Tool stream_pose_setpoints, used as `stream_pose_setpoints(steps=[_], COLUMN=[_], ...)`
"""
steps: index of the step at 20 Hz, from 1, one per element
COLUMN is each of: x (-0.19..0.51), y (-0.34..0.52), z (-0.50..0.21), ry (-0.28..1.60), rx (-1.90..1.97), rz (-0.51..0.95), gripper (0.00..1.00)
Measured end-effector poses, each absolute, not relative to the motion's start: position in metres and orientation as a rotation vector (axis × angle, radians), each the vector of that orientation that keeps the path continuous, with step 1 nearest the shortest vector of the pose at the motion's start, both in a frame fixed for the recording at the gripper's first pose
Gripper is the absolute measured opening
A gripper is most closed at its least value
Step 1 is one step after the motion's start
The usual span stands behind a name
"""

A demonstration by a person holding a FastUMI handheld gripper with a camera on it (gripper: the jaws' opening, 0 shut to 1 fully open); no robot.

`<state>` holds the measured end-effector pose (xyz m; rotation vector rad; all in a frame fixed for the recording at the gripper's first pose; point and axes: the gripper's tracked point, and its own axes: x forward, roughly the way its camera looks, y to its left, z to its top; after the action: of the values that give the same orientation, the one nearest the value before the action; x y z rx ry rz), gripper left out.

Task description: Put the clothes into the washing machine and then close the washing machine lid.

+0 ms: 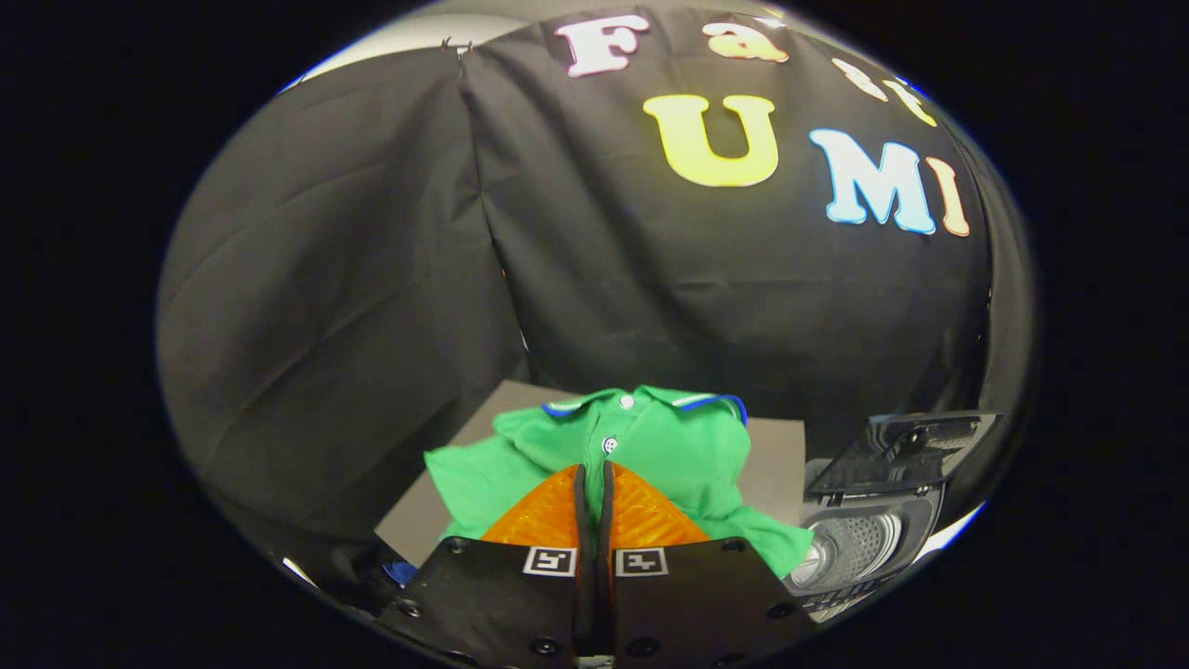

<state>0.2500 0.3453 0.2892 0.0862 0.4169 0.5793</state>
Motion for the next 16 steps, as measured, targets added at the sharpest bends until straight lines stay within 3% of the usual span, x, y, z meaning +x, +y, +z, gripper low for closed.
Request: stream_pose_setpoints(steps=[5,16], x=[0.246,0.264], y=[0.308,0.188], z=[0.332,0.347], ry=[0.348,0.337], rx=[0.110,0.191], rz=[0.562,0.419], gripper=[0.01,0.01])
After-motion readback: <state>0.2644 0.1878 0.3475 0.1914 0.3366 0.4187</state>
